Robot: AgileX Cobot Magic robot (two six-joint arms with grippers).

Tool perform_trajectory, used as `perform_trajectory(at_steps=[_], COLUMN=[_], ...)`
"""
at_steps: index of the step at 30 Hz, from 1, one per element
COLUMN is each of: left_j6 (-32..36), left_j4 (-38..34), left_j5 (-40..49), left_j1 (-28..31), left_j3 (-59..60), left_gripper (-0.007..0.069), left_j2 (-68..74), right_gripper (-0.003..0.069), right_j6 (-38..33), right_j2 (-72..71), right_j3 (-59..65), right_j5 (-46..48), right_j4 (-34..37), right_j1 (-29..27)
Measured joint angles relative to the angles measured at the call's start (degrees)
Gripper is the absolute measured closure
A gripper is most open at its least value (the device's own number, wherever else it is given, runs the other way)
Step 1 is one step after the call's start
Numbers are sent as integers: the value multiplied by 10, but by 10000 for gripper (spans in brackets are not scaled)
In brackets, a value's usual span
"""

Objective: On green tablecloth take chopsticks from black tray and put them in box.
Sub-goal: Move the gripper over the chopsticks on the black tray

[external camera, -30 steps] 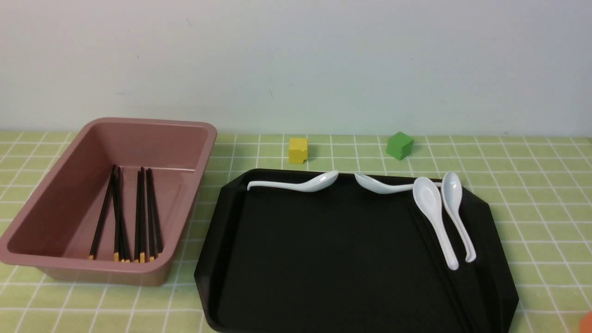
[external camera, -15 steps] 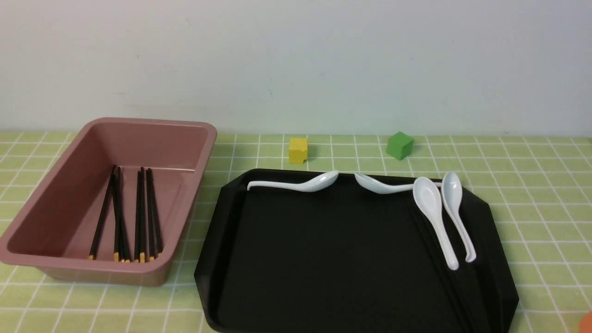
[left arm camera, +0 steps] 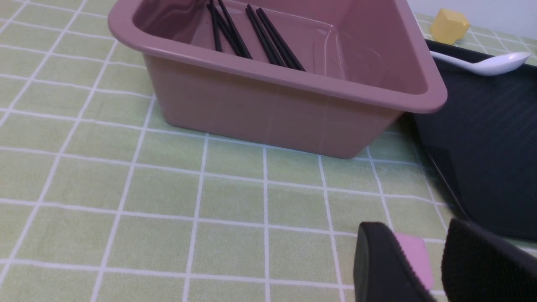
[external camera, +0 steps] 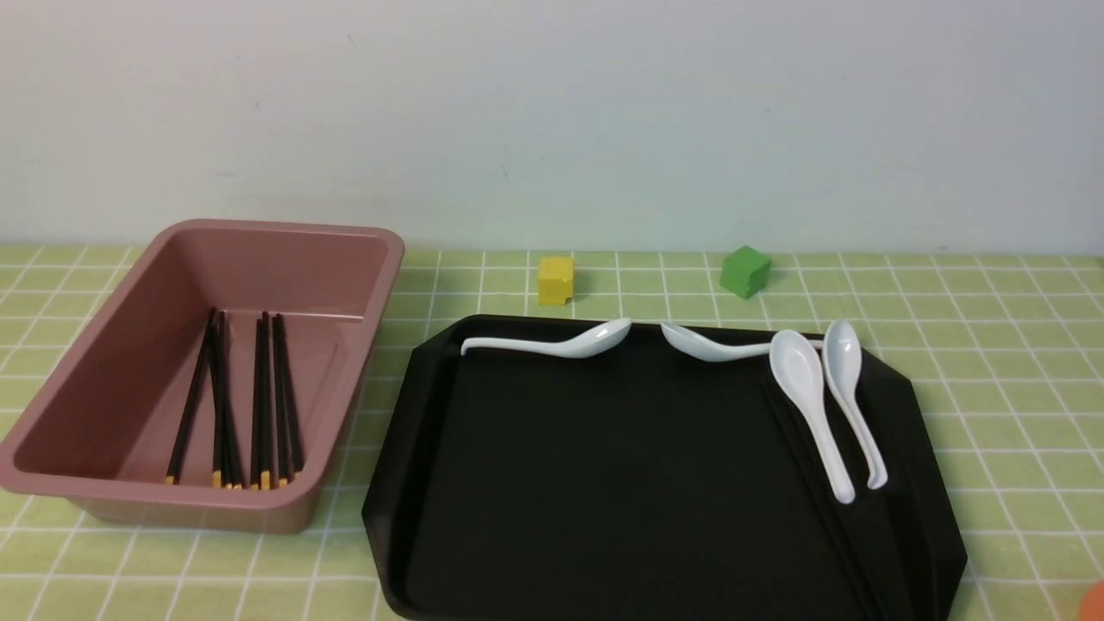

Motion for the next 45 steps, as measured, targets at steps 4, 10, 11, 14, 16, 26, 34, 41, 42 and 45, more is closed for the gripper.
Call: perform_trajectory(at_steps=[4, 10, 11, 14, 16, 26, 34, 41, 42, 45], left_j6=[0, 0, 0, 0, 0, 0, 0, 0, 0, 0], left_j4=[0, 0, 0, 0, 0, 0, 0, 0, 0, 0], left_j5=[0, 0, 0, 0, 0, 0, 0, 0, 0, 0], left_j1=[0, 0, 0, 0, 0, 0, 0, 0, 0, 0], left_j3=[0, 0, 0, 0, 0, 0, 0, 0, 0, 0], left_gripper=[385, 385, 385, 385, 385, 385, 385, 386, 386, 386], left_j2=[0, 0, 0, 0, 0, 0, 0, 0, 0, 0], right_gripper=[420, 420, 420, 420, 422, 666, 652, 585, 561, 495], right_j6=[108, 144, 144, 114, 68, -150, -160, -186, -181, -154], right_j2=[0, 0, 0, 0, 0, 157, 488, 734, 763, 833], right_j3=[1, 1, 1, 1, -8, -270, -380, -457, -473, -507], right_j5=[-16, -31, -30, -24, -14, 76, 306, 294, 292, 291], right_j4=[201, 317, 318, 326, 331, 269, 137, 95, 79, 38], right_j1=[0, 0, 0, 0, 0, 0, 0, 44, 57, 84])
